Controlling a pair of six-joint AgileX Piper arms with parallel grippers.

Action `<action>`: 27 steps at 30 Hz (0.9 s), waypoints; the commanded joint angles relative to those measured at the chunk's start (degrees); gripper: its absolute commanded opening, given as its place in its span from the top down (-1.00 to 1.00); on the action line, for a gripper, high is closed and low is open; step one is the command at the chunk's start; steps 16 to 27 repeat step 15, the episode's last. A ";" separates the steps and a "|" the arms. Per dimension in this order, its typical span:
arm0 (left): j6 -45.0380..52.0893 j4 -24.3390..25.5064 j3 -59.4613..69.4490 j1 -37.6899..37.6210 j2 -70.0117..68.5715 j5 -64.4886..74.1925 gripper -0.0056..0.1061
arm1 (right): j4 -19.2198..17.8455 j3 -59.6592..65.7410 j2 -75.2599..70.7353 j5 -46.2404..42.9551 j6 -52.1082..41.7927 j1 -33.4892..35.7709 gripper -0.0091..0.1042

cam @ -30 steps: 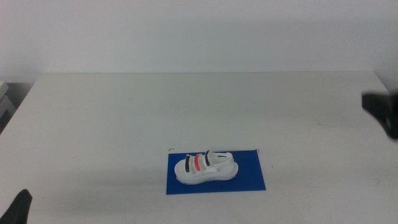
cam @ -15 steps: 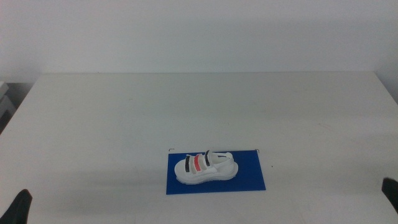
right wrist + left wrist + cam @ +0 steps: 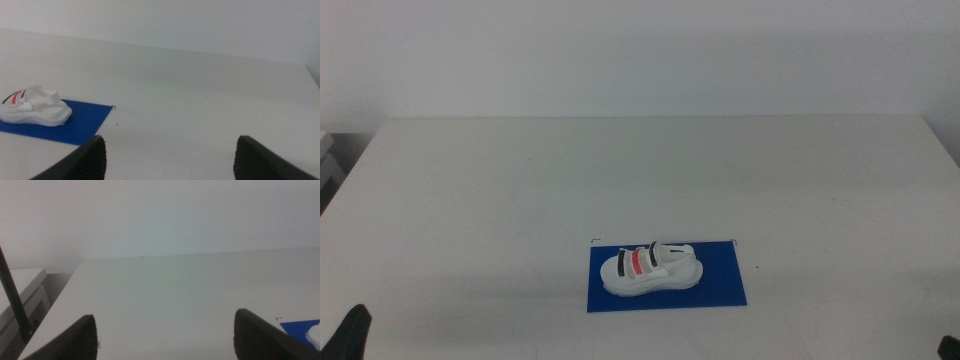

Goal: Use one arm to grab the shoe from the table and place it on the mat.

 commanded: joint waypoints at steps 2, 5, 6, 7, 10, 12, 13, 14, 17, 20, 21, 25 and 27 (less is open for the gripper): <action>-0.27 -0.55 0.40 -0.23 -0.76 -4.62 -0.78 | 1.16 0.03 -1.75 -4.58 -0.70 0.05 -0.32; -0.27 -0.55 0.40 -0.23 -0.76 -4.62 -0.78 | 3.07 1.73 -1.80 -4.70 -0.70 -0.01 -0.32; -0.27 -0.55 0.40 -0.23 -0.76 -4.62 -0.78 | 3.95 2.32 -1.80 -4.71 -0.70 -0.01 -0.32; -0.27 -0.55 0.40 -0.23 -0.76 -4.62 -0.78 | 4.79 2.94 -1.80 -4.78 -0.70 -0.01 -0.32; -0.27 -0.55 0.40 -0.23 -0.76 -4.62 -0.78 | 5.08 4.65 -1.80 -5.19 -0.70 -0.01 -0.32; -0.27 -0.55 0.40 -0.23 -0.76 -4.62 -0.78 | 3.94 4.53 -1.80 -5.35 -0.70 -0.01 -0.32; -0.27 -0.55 0.40 -0.23 -0.76 -4.62 -0.78 | 3.94 4.53 -1.80 -5.61 -0.70 -0.01 -0.32; -0.32 -0.55 0.40 -0.23 -0.76 -4.63 -0.78 | 3.94 4.53 -1.80 -5.61 -0.70 -0.01 -0.32; -0.32 -0.55 0.40 -0.23 -0.76 -4.63 -0.78 | 3.94 4.53 -1.80 -5.55 -0.70 -0.01 -0.32; -0.32 -0.55 0.40 -0.23 -0.76 -4.63 -0.78 | 3.94 4.53 -1.80 -5.55 -0.70 -0.01 -0.32; -0.32 -0.55 0.40 -0.23 -0.76 -4.63 -0.78 | 3.94 4.53 -1.80 -5.55 -0.70 -0.01 -0.32; -0.32 -0.55 0.40 -0.23 -0.76 -4.63 -0.78 | 3.94 4.53 -1.80 -5.55 -0.70 -0.01 -0.32; -0.32 -0.55 0.40 -0.23 -0.76 -4.63 -0.78 | 3.94 4.53 -1.80 -5.55 -0.70 -0.01 -0.32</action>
